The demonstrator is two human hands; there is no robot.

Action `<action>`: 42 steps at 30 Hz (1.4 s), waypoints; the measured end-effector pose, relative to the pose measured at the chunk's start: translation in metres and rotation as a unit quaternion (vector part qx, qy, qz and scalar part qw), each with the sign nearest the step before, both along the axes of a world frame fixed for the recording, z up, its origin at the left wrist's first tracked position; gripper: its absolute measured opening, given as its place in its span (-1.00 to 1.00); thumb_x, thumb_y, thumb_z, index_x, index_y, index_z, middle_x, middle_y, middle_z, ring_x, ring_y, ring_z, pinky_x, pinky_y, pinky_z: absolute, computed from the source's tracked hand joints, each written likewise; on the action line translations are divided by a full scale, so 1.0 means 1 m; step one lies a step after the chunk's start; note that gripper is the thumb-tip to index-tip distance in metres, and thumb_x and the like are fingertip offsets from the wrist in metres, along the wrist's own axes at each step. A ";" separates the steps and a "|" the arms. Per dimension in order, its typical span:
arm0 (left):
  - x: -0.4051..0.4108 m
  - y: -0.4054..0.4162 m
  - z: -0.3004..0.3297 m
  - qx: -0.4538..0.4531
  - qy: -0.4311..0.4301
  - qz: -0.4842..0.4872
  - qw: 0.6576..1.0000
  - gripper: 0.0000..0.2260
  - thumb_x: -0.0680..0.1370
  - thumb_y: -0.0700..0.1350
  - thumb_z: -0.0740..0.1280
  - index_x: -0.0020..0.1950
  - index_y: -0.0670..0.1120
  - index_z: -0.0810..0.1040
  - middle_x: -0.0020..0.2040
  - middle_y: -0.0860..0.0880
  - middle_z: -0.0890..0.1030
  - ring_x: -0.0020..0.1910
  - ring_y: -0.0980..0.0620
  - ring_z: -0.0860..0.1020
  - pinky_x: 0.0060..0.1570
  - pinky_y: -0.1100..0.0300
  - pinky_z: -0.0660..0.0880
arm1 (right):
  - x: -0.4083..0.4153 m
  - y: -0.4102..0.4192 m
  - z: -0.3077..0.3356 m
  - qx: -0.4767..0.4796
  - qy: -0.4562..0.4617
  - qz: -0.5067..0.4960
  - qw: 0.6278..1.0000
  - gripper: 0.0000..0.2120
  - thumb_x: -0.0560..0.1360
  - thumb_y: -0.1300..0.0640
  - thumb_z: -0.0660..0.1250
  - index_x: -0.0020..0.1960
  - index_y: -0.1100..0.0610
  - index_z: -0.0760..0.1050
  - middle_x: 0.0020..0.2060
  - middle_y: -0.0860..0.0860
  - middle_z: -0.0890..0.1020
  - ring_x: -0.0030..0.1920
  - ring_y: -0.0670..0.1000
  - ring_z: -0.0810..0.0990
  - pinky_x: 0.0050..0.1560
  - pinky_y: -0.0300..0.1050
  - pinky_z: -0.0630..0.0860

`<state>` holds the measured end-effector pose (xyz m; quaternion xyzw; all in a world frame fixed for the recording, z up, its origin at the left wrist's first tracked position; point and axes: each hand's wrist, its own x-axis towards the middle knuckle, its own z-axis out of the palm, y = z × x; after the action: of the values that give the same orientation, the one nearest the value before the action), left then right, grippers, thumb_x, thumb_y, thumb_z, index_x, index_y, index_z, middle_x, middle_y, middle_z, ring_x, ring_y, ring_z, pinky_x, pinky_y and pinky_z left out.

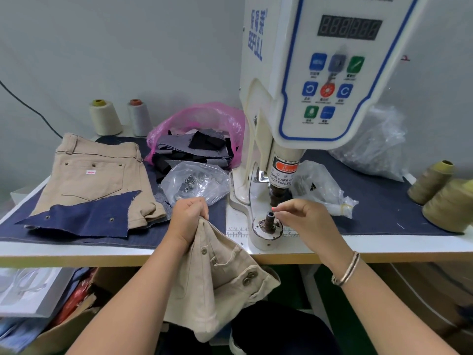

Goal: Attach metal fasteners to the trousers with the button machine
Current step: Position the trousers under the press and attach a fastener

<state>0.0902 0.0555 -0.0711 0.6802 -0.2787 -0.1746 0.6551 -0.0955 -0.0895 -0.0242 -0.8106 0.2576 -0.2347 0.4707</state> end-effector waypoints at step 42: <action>0.006 -0.004 -0.006 -0.003 -0.014 -0.009 1.000 -0.87 0.18 -0.20 0.13 -0.59 -0.11 0.37 -0.55 0.02 0.38 -0.51 0.18 0.31 -0.43 0.31 0.27 | -0.012 0.056 -0.015 -0.115 -0.127 0.028 0.985 -0.85 0.47 0.24 0.32 -0.14 0.05 0.62 -0.28 -0.14 0.61 -0.25 -0.14 0.56 -0.24 -0.35 0.44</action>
<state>0.0959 0.0520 -0.0773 0.6784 -0.2946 -0.1697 0.6513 -0.1074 -0.0333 -0.0390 -0.8301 0.1439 -0.3503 0.4094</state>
